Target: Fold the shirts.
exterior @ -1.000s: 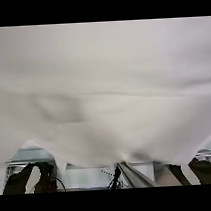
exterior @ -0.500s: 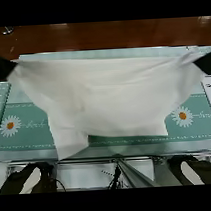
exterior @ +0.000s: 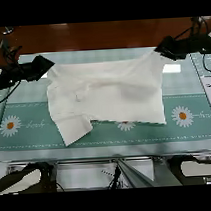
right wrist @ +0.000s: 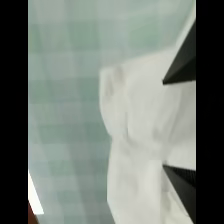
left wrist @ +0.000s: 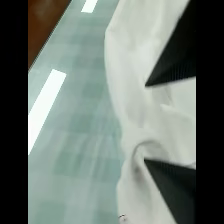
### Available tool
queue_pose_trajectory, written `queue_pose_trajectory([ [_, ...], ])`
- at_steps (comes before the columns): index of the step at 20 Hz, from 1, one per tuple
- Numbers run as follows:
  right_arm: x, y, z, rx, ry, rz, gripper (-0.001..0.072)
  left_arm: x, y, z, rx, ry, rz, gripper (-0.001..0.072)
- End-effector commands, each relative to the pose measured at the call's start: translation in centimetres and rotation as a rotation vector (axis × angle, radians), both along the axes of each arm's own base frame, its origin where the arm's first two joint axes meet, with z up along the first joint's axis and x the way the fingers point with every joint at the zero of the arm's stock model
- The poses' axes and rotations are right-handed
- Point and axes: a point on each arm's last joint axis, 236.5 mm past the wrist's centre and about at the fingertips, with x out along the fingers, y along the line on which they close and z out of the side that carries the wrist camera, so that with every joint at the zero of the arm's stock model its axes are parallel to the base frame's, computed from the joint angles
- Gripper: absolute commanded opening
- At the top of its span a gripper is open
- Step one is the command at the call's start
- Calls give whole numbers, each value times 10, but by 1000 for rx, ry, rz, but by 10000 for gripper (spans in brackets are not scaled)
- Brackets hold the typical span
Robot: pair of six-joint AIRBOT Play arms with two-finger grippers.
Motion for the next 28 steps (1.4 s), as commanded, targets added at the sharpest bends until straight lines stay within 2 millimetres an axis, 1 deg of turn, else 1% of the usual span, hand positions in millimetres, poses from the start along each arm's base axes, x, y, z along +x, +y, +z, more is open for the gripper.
queue_pose_trajectory([
  [1,17,7,-11,117,79,36,632,-10,6,-20,7,90,-56,704],
  [2,5,-9,-14,76,118,46,631,-21,34,-25,61,167,-38,703],
  [3,-17,-34,-23,26,215,42,630,-39,67,-32,95,278,13,704],
  [4,-44,-58,-32,-22,323,35,630,-60,97,-37,132,366,36,704],
  [5,-80,-86,-44,-104,446,57,629,-84,122,-43,154,445,48,704],
  [6,-113,-115,-56,-196,555,54,629,-110,139,-52,154,513,30,701],
  [7,-142,-134,-67,-243,639,13,629,-133,135,-61,66,575,12,702],
  [8,-163,-138,-80,-227,677,-47,629,-147,117,-67,-51,590,-20,701],
  [9,-174,-131,-93,-171,653,-112,629,-160,102,-78,-132,597,-54,701],
  [10,-175,-118,-102,-119,574,-122,629,-173,95,-93,-160,622,-63,701],
  [11,-181,-100,-106,-74,488,-93,628,-186,91,-108,-180,649,-67,700],
  [12,-190,-88,-109,-40,443,-88,629,-196,86,-121,-203,674,-58,700],
  [13,-201,-78,-111,-11,410,-96,629,-202,83,-133,-217,689,-40,700],
  [14,-210,-72,-112,15,389,-111,629,-204,81,-142,-221,686,-25,700],
  [16,-225,-54,-111,63,356,-103,629,-198,76,-151,-238,636,-8,700],
  [17,-231,-46,-110,88,346,-100,629,-192,74,-152,-251,603,-7,700],
  [20,-240,-26,-110,160,329,-92,629,-182,71,-159,-292,585,11,698],
  [22,-242,-19,-110,190,329,-87,628,-178,63,-167,-297,589,-12,696],
  [23,-242,-17,-110,201,328,-89,629,-176,56,-168,-302,585,-31,696],
  [26,-239,-15,-108,215,319,-92,629,-159,35,-171,-328,561,-37,697],
  [28,-239,-16,-108,214,318,-95,628,-157,18,-176,-317,571,-72,697],
])
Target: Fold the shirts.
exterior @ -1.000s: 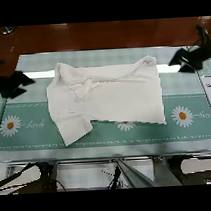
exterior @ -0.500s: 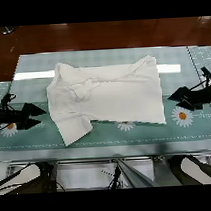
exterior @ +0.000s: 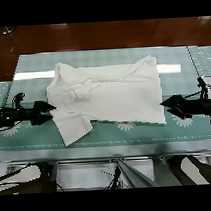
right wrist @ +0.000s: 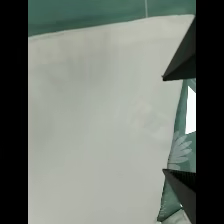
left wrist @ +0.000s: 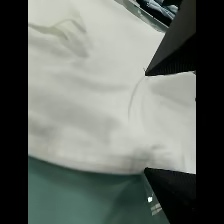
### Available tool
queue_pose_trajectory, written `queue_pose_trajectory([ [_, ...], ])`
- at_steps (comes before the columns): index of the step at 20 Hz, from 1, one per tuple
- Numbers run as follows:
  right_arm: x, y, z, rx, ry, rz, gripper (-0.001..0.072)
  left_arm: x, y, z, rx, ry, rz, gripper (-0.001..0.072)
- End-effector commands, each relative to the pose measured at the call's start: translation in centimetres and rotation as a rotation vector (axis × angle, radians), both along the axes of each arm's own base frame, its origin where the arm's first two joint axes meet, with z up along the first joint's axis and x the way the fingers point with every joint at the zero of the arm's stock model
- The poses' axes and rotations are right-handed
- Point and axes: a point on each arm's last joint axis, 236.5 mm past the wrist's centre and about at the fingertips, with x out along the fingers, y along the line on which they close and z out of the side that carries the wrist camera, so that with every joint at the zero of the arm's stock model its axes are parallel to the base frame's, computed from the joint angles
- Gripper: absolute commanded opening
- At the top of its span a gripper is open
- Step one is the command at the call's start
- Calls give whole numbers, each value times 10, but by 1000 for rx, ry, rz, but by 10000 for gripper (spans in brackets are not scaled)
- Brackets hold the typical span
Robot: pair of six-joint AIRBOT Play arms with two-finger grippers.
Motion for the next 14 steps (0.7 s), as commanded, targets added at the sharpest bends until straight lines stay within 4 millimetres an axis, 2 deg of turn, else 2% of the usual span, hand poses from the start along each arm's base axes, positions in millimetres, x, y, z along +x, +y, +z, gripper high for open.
queue_pose_trajectory([
  [1,5,-7,-1,-20,-21,-24,628,8,-22,-12,16,-9,-39,697],
  [2,7,-34,-7,-99,-5,-86,629,8,-26,-13,14,-5,-52,696],
  [3,2,-71,-15,-161,59,-220,628,8,-26,-12,10,-5,-55,652],
  [4,-11,-96,-21,-194,113,-292,628,6,-28,-9,-2,-6,-70,264],
  [5,-32,-109,-28,-216,181,-299,628,6,-28,-6,-9,-18,-89,27],
  [7,-83,-114,-47,-241,350,-249,628,11,-26,0,-10,-35,-97,20],
  [8,-97,-109,-55,-245,395,-221,628,14,-25,2,-9,-42,-97,19],
  [10,-96,-91,-67,-210,403,-186,620,16,-26,7,-17,-51,-105,19],
  [12,-81,-55,-68,-100,372,-87,620,15,-27,9,-24,-50,-111,19],
  [14,-70,-32,-71,-27,363,-42,620,14,-28,9,-29,-48,-114,19],
])
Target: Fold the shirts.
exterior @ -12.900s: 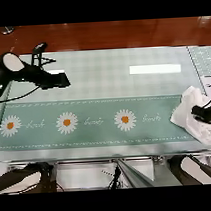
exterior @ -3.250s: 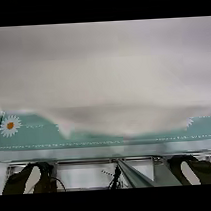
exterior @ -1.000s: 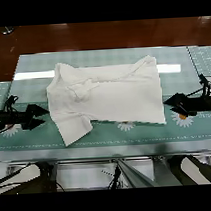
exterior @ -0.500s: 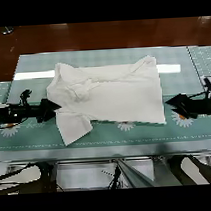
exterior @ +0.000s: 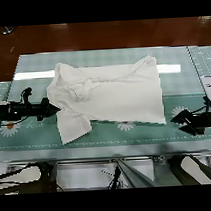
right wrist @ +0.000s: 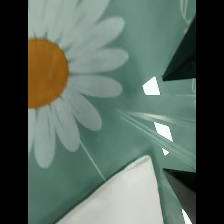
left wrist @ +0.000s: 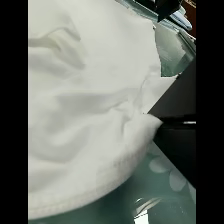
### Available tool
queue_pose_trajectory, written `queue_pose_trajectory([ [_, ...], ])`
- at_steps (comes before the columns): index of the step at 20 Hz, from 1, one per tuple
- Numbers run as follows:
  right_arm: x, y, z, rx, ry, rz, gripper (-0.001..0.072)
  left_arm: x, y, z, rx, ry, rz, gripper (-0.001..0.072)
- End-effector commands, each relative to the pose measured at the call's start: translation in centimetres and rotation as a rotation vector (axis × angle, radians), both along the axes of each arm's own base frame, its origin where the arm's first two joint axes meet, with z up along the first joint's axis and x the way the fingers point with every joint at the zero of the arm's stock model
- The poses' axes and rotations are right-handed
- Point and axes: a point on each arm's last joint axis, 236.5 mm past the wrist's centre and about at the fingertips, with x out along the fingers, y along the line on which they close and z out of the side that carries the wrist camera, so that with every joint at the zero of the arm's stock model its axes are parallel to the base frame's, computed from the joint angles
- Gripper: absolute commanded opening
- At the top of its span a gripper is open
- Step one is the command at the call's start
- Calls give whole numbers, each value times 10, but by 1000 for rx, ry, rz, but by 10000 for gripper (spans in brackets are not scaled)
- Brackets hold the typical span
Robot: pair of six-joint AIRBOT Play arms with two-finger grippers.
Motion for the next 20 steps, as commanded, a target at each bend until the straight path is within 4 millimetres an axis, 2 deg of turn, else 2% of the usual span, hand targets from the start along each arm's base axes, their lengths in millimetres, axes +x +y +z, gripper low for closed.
queue_pose_trajectory([
  [1,11,38,-7,132,-7,63,620,0,-2,4,-16,4,-2,19],
  [4,27,49,-15,148,7,102,620,1,-2,4,-16,5,1,19],
  [9,85,63,-14,138,-84,97,609,2,-1,3,-11,2,4,19],
  [10,91,67,-15,133,-86,110,503,2,-1,3,-9,0,6,19],
  [11,96,74,-14,134,-91,151,194,2,-1,3,-9,0,6,19],
  [12,98,82,-10,137,-107,215,23,2,-2,4,-15,0,8,20],
  [14,110,87,12,110,-138,333,23,16,-9,25,-82,-42,38,19],
  [15,128,82,37,73,-184,365,23,34,-10,49,-108,-121,54,18],
  [16,154,75,71,29,-259,377,23,57,-8,82,-130,-219,85,18],
  [17,184,67,119,-26,-374,386,22,81,-3,128,-146,-345,119,18],
  [18,211,59,174,-89,-502,388,22,105,3,187,-143,-505,143,18],
  [19,233,50,238,-173,-646,376,22,120,9,250,-113,-671,155,18],
  [20,244,44,299,-241,-778,354,22,125,15,310,-56,-825,158,18],
])
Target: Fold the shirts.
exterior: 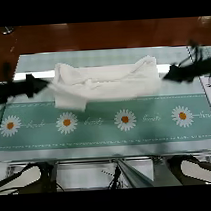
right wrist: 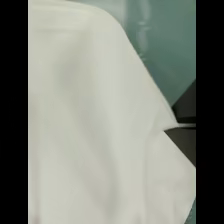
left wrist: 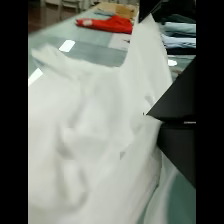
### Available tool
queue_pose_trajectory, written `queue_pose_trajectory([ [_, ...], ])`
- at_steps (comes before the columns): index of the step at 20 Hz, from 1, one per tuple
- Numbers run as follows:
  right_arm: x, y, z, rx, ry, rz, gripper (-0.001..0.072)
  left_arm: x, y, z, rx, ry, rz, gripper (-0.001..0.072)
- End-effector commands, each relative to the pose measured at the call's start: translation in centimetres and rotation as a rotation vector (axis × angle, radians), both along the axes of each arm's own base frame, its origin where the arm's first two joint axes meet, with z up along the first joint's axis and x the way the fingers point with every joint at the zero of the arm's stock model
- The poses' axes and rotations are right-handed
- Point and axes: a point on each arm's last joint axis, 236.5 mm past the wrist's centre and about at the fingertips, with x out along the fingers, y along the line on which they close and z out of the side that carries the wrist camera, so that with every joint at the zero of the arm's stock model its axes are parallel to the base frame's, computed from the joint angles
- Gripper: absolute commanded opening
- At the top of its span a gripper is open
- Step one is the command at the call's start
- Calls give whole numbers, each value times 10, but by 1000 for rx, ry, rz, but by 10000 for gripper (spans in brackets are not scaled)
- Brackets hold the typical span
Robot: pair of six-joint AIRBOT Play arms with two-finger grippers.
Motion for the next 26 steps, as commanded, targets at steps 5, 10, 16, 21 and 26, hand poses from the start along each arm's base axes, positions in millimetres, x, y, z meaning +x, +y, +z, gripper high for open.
queue_pose_trajectory([
  [5,-47,-20,356,-284,-825,-125,22,-52,-3,384,346,-950,153,18],
  [10,-178,-23,421,-452,-1025,-212,22,-176,-21,459,679,-1159,274,18],
  [16,-262,-35,403,-534,-955,-301,23,-272,35,446,1092,-1034,580,18],
  [21,-241,-25,355,-481,-791,-217,22,-233,44,378,986,-806,488,18],
  [26,-163,-24,238,-393,-505,-106,22,-137,25,234,708,-509,191,18],
])
